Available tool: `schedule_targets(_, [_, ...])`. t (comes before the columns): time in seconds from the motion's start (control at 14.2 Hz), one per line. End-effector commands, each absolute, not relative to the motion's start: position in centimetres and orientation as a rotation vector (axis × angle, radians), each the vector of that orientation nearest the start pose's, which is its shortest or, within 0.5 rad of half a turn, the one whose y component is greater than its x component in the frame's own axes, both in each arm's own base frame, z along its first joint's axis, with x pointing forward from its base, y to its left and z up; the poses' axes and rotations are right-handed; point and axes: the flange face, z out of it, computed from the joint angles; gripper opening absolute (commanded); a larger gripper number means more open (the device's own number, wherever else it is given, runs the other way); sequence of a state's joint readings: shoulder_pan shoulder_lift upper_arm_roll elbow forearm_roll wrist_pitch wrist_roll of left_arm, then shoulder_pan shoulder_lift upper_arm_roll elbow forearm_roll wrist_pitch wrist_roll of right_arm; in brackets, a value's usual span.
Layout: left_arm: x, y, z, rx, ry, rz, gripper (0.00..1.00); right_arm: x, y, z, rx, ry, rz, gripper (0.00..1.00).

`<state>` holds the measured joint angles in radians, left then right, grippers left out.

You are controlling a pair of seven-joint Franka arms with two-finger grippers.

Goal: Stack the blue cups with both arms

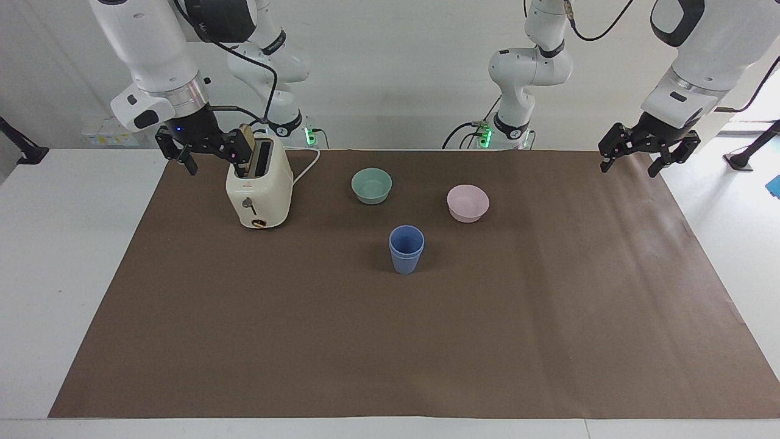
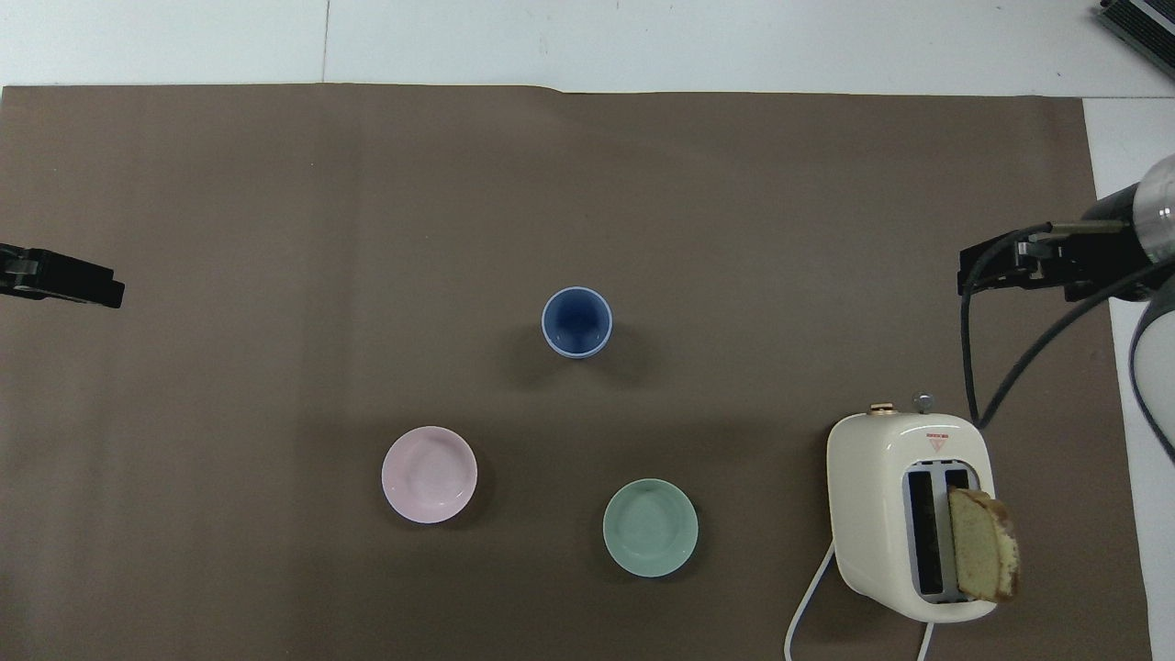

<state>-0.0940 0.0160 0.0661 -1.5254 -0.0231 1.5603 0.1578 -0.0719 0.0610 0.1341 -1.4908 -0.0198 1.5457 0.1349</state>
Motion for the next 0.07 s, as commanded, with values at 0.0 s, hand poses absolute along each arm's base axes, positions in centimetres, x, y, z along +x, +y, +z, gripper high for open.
schedule_targets(0.0, [55.24, -1.55, 63.73, -3.153, 0.292, -0.027, 1.00, 56.22, 2.82, 62.71, -3.133, 0.084, 0.017, 1.00])
